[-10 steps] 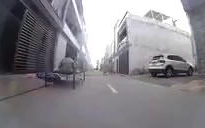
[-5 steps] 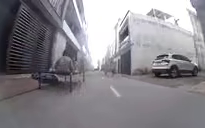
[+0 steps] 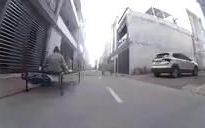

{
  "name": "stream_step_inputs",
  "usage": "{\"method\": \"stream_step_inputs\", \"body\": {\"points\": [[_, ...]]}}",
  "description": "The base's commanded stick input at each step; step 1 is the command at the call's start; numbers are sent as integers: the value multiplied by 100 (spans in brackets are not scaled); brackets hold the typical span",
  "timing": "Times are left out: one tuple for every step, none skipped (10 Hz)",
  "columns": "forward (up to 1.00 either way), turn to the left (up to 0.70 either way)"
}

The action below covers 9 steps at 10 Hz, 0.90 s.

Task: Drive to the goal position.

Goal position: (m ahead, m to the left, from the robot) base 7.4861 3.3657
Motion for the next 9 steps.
{"method": "stream_step_inputs", "body": {"points": [[85,0],[85,0],[85,0],[85,0],[85,0],[85,0],[85,0],[85,0],[85,0]]}}
